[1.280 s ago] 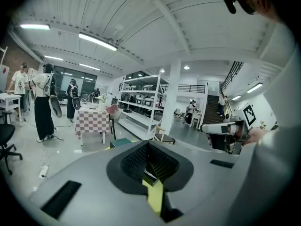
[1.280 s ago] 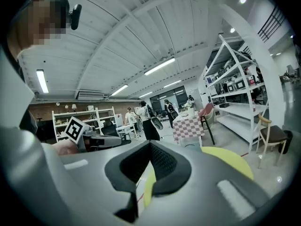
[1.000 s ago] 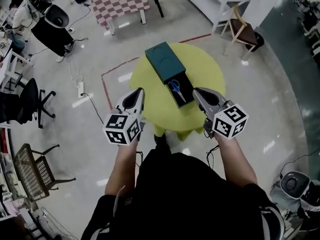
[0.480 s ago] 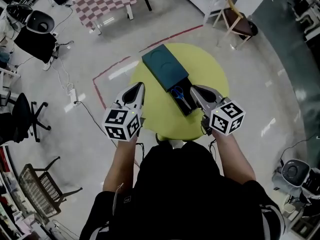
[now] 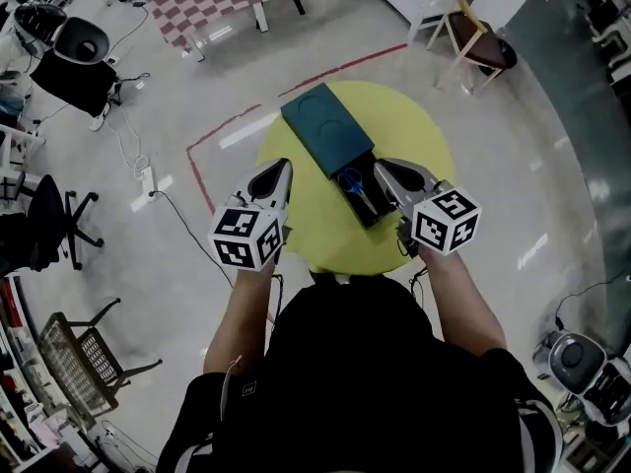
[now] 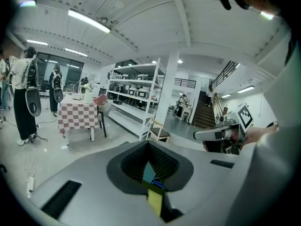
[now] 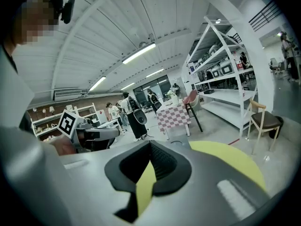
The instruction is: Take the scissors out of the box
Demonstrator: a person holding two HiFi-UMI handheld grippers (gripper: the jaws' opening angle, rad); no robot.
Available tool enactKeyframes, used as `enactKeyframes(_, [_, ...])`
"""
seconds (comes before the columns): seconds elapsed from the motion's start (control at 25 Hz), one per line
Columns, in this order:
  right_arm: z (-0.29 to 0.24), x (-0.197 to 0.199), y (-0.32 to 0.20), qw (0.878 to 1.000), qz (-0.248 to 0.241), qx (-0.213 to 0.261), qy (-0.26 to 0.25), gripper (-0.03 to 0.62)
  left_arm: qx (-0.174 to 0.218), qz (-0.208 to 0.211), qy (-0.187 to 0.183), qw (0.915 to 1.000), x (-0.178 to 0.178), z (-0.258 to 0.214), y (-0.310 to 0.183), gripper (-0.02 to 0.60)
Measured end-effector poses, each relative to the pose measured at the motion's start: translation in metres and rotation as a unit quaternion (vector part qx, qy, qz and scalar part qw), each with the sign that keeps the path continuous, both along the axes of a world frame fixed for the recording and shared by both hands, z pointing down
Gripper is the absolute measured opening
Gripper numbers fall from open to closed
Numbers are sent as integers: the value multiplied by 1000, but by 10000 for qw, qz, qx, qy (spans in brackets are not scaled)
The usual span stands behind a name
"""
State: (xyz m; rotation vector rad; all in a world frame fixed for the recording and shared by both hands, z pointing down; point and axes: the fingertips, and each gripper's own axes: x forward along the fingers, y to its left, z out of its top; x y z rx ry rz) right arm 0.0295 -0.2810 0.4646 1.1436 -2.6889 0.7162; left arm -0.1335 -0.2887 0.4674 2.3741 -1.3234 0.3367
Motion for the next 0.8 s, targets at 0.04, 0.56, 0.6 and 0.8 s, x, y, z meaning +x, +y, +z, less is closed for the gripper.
enactKeyframes(0.04, [2,2,-2,10000,-43,-26,2,12,-50,-61,-22,10000,0,3,0,6])
enactKeyframes(0.56, [117,-19,-4,9852,-1067,-990,910,147,-569,-513,-115,9970,-8,54,17,6])
enactKeyframes(0.6, [127,-20,-3,9824,-1128,-1080,1024,147,-613,-560,-76,9965,-9,59,19,6])
enactKeyframes(0.8, [178,-26,-10,9664,-1339,-1489,1610,149,-798,-694,74,9944,-17,79,21,6])
